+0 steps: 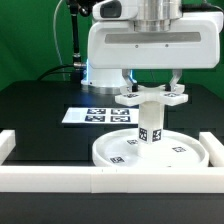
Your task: Assemble round table
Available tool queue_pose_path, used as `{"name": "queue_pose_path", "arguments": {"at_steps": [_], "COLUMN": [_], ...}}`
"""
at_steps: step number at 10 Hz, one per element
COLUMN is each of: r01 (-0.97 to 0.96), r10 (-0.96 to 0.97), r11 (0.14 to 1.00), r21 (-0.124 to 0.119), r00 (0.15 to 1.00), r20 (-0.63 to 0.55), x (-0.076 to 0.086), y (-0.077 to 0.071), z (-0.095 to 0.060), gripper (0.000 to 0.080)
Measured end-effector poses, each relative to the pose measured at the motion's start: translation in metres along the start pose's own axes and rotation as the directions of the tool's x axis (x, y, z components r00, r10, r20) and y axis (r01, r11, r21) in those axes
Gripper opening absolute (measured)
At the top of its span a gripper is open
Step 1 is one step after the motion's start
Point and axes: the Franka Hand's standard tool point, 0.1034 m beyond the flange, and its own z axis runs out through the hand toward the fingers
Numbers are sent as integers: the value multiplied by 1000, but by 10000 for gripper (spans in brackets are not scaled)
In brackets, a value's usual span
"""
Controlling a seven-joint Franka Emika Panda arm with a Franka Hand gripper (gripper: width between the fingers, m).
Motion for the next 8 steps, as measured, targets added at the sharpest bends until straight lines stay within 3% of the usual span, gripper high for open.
{"name": "queue_pose_path", "arguments": {"at_steps": [3,8], "r01": [-368,-783], "r10": [368,785], "r11": [930,619], "r21": [15,58], "r00": [930,620], "r20": [-17,-2], "x": [-1,-1], "y": [-3,-3], "z": [1,1], "gripper": [439,439]}}
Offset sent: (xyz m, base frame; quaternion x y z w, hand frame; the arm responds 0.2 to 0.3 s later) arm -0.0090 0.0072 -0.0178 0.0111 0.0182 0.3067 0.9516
